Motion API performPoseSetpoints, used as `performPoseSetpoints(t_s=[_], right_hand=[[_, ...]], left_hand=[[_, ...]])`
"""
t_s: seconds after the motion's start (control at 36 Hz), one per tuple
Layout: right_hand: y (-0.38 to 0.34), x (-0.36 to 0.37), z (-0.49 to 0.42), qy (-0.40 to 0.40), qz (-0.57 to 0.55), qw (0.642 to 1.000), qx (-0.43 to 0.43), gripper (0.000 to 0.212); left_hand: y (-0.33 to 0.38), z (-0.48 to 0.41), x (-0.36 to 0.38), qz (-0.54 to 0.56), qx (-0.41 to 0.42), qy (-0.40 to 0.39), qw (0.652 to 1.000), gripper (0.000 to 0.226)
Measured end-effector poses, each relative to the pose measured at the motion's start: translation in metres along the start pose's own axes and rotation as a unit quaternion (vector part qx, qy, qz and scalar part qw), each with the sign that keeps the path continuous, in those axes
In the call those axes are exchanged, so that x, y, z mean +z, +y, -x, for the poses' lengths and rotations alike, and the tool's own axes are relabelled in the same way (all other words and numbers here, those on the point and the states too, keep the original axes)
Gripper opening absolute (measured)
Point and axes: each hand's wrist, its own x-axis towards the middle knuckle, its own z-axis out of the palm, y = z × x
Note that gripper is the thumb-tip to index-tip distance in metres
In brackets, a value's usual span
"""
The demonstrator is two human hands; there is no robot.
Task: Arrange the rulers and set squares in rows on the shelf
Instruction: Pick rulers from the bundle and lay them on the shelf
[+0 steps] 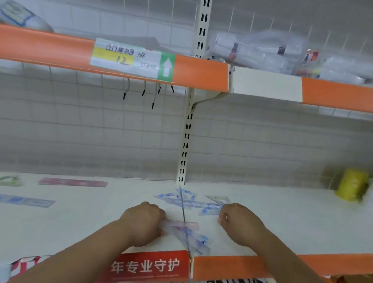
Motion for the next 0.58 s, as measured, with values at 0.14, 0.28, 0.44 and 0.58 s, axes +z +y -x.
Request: performPoseSetpoints(t_s=[0.14,0.28,0.44,0.58], right_hand=[[-0.003,0.008,-0.020,-0.003,0.008,1.000,-0.001,0.023],[0.000,0.017,-0.042,-0.001,0.001,1.000,-0.015,0.024],[0.006,0.027,-0.072,-0.011,0.004,1.000,-0.028,0.022],[0.013,0.027,-0.092,-0.044,0.015,0.998,-0.033,0.031]], left_hand=[[-0.014,-0.011,0.016,0.016,0.006,0.008,1.000,0.031],[-0.018,-0.022,0.025,-0.001,-0.011,0.001,1.000,0.030],[-0.024,-0.034,0.030,0.001,-0.008,-0.004,1.000,0.026],[-0.022,-0.040,0.027,0.001,-0.008,-0.013,1.000,0.026]])
